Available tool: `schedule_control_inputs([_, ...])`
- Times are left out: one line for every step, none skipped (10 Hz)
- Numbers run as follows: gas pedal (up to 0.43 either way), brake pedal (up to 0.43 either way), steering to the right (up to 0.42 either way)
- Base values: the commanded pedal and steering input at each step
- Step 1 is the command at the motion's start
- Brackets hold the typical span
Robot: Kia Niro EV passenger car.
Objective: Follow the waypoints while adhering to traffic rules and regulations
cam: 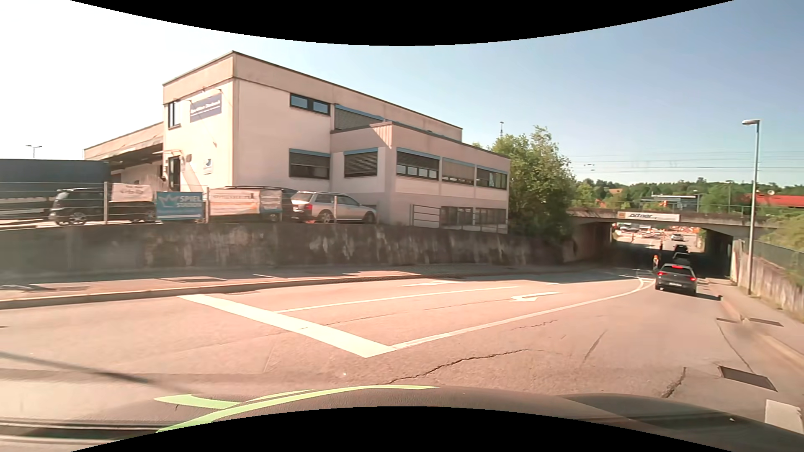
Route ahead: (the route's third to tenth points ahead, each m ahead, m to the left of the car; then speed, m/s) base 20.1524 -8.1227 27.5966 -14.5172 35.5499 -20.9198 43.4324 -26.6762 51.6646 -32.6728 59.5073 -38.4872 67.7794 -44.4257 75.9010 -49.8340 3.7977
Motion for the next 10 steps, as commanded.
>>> schedule_control_inputs([0.067,0.000,0.498])
schedule_control_inputs([0.067,0.000,0.492])
schedule_control_inputs([0.067,0.000,0.486])
schedule_control_inputs([0.067,0.000,0.483])
schedule_control_inputs([0.067,0.000,0.473])
schedule_control_inputs([0.067,0.000,0.455])
schedule_control_inputs([0.067,0.000,0.427])
schedule_control_inputs([0.079,0.000,0.390])
schedule_control_inputs([0.087,0.000,0.347])
schedule_control_inputs([0.087,0.000,0.316])
